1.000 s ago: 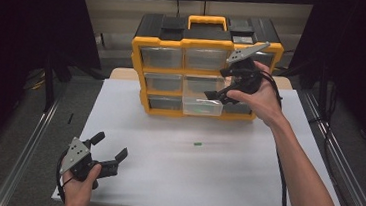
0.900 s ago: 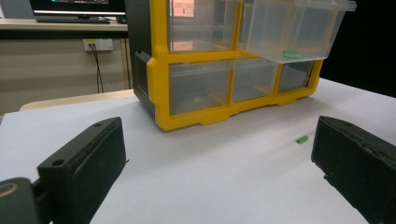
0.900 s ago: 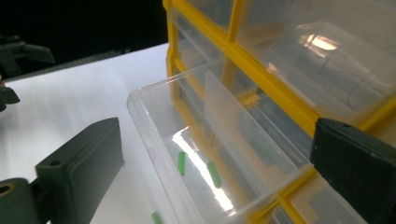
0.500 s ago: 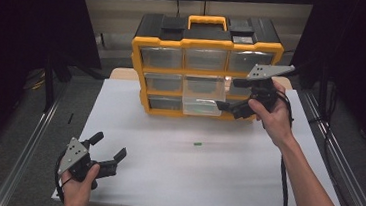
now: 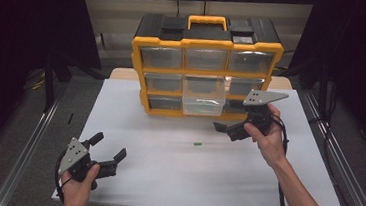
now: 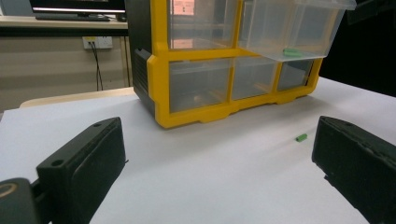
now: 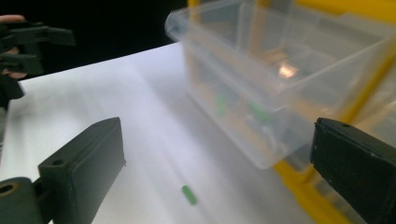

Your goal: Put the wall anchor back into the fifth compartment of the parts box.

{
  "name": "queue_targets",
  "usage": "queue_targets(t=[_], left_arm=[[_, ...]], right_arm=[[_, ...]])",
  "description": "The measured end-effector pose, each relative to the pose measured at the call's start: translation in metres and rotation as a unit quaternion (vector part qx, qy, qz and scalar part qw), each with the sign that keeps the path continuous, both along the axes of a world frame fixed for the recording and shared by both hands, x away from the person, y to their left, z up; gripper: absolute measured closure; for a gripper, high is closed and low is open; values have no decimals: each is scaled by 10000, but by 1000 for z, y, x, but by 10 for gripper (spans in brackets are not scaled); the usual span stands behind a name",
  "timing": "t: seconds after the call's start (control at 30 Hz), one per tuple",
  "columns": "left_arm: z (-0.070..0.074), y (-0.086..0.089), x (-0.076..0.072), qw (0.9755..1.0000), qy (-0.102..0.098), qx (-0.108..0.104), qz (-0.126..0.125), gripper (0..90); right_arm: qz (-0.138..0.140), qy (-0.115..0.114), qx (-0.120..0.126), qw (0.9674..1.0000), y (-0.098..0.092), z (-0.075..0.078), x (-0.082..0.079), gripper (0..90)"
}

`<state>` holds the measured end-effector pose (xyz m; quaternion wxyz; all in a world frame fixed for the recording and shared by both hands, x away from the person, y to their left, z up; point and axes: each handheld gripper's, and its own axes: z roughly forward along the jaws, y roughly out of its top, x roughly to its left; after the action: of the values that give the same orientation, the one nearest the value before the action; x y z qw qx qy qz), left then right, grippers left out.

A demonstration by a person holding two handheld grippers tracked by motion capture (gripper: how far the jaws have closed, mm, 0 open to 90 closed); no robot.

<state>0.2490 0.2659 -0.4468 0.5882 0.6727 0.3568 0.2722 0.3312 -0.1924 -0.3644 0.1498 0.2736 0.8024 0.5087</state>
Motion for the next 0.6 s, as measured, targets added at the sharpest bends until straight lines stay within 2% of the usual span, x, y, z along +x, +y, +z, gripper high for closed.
queue_targets(t=[0.03,0.1,0.13,0.2,0.33,0.47,0.53,0.57,0.6], left_arm=[[0,0,0,10000,-15,22,0,29],[1,0,-1,9999,-52,88,23,29],[1,-1,-1,10000,-33,54,5,29],[1,0,-1,9999,-43,93,17,29],[1,0,-1,10000,-26,33,9,28],[1,0,-1,9999,-37,106,-19,28],[1,-1,-1,10000,-28,83,-5,28],[0,-2,0,10000,-28,-20,27,29],[0,-1,0,10000,-27,42,-3,28]], right_arm=[[27,40,-91,9999,3,-3,1,34],[54,64,-39,10000,5,-7,0,24],[97,100,-49,9999,7,-9,0,27],[169,186,-178,9995,10,-13,-2,43],[417,429,-377,9975,15,-25,-6,40],[631,619,-625,9941,26,-37,-6,40],[740,733,-740,9918,32,-43,-5,42],[818,779,-785,9905,35,-46,-5,41],[883,845,-815,9892,38,-47,-4,37]])
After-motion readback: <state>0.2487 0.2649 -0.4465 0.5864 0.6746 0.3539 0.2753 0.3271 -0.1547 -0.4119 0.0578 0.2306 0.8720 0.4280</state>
